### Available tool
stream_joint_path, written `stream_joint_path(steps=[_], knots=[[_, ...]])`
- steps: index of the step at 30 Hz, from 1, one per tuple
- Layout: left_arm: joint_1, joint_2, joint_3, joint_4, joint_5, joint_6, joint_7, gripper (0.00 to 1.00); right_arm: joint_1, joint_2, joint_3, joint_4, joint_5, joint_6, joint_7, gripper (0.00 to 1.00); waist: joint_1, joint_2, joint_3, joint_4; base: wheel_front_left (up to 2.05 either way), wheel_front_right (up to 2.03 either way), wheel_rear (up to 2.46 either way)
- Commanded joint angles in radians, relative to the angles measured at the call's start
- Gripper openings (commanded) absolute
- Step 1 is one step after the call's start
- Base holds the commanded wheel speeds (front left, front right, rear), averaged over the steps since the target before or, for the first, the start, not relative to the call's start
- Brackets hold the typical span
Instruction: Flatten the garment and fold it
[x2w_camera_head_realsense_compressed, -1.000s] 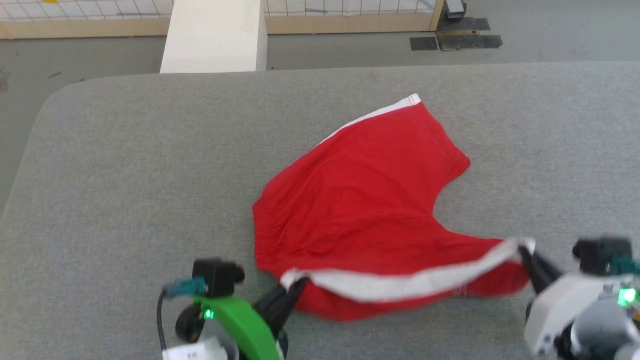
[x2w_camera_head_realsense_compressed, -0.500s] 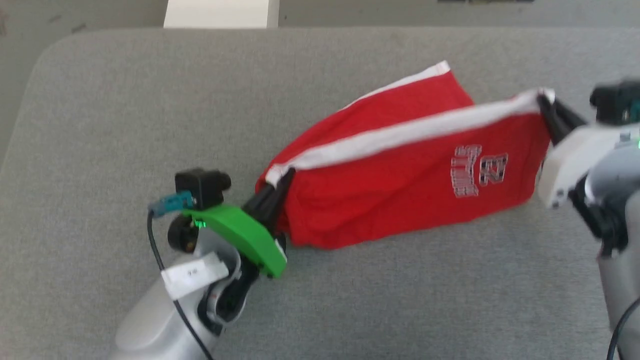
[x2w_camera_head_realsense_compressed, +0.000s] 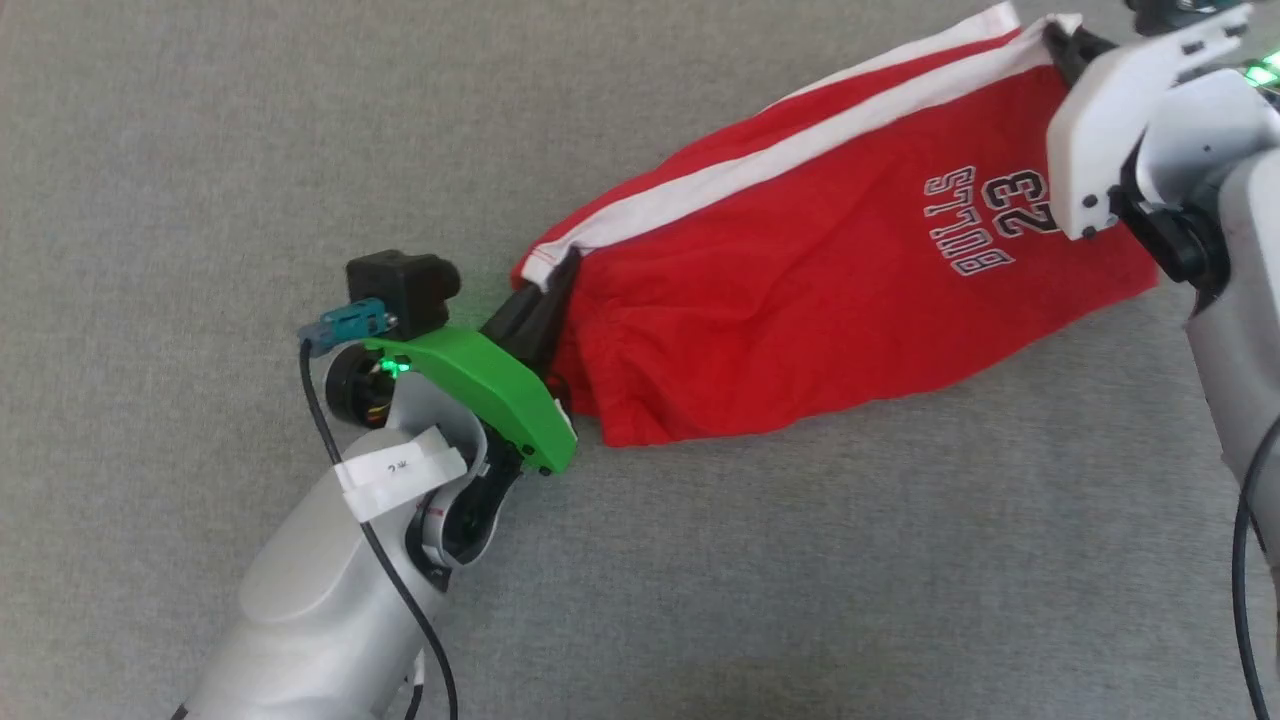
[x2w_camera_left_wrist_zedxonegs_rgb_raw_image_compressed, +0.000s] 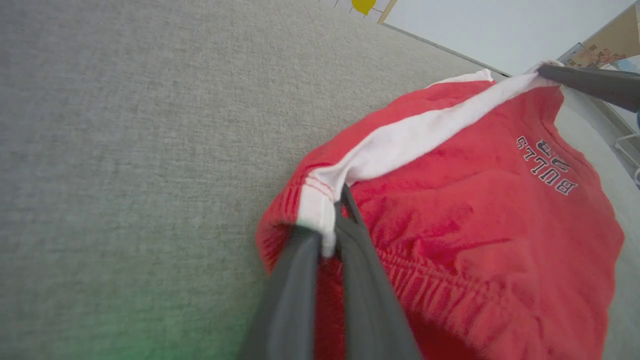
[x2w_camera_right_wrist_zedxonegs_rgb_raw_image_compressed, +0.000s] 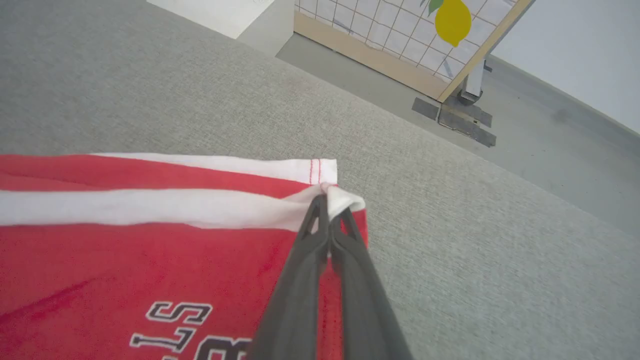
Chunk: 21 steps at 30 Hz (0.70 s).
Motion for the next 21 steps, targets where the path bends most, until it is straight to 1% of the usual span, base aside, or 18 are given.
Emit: stream_joint_path(steps=[1, 4, 7, 8, 9, 10, 11, 12, 13, 14, 17, 21], knots=[[-0.017, -0.005, -0.004, 0.01, 0.008, 0.004, 0.012, 0.0, -0.033, -0.008, 0.029, 0.032, 0.014, -0.001, 0.022, 0.0, -0.0001, 0.0, 0.045, 0.035, 0.0, 0.0, 0.0], [-0.024, -0.01, -0.014, 0.018, 0.003, 0.004, 0.032, 0.0, -0.084, -0.02, 0.078, 0.094, 0.05, -0.001, 0.071, 0.0, -0.0001, 0.0, 0.057, 0.047, 0.0, 0.0, 0.0], [-0.029, -0.012, -0.022, 0.02, 0.002, 0.005, 0.049, 0.0, -0.12, -0.03, 0.103, 0.148, 0.086, -0.001, 0.129, 0.0, -0.0001, 0.0, 0.062, 0.055, 0.0, 0.0, 0.0], [-0.03, -0.013, -0.025, 0.021, 0.002, 0.008, 0.054, 0.1, -0.132, -0.028, 0.108, 0.171, 0.099, -0.001, 0.162, 0.0, -0.0001, 0.0, 0.063, 0.057, 0.0, 0.0, 0.0], [-0.03, -0.013, -0.029, 0.022, 0.002, 0.009, 0.06, 0.4, -0.139, -0.028, 0.111, 0.182, 0.107, -0.001, 0.182, 0.0, -0.0001, 0.0, 0.063, 0.058, 0.0, 0.0, 0.0], [-0.03, -0.013, -0.033, 0.022, 0.003, 0.01, 0.065, 0.8, -0.144, -0.027, 0.111, 0.195, 0.118, -0.001, 0.203, 0.0, -0.0001, 0.0, 0.06, 0.06, 0.0, 0.0, 0.0], [-0.029, -0.013, -0.035, 0.02, 0.005, 0.01, 0.063, 1.0, -0.147, -0.026, 0.109, 0.205, 0.125, -0.001, 0.218, 0.0, -0.0001, 0.0, 0.056, 0.061, 0.0, 0.0, 0.0], [-0.028, -0.015, -0.035, 0.016, 0.008, 0.011, 0.056, 1.0, -0.147, -0.025, 0.113, 0.21, 0.132, -0.001, 0.229, 0.27, -0.0001, 0.0, 0.05, 0.062, 0.0, 0.0, 0.0], [-0.026, -0.015, -0.035, 0.014, 0.01, 0.012, 0.049, 1.0, -0.144, -0.025, 0.117, 0.21, 0.137, -0.001, 0.231, 0.84, -0.0001, 0.0, 0.042, 0.061, 0.0, 0.0, 0.0], [-0.023, -0.014, -0.035, 0.011, 0.013, 0.012, 0.04, 1.0, -0.137, -0.025, 0.117, 0.21, 0.144, -0.001, 0.229, 1.0, -0.0001, 0.0, 0.031, 0.06, 0.0, 0.0, 0.0], [-0.004, -0.014, -0.034, -0.005, 0.019, 0.008, 0.006, 1.0, -0.109, -0.033, 0.116, 0.191, 0.155, -0.001, 0.181, 1.0, -0.0001, 0.0, -0.006, 0.057, 0.0, 0.0, 0.0], [0.044, -0.001, -0.033, -0.029, 0.039, 0.01, -0.058, 1.0, -0.033, -0.042, 0.093, 0.16, 0.171, -0.001, 0.078, 1.0, -0.0001, 0.0, -0.082, 0.047, 0.0, 0.0, 0.0]])
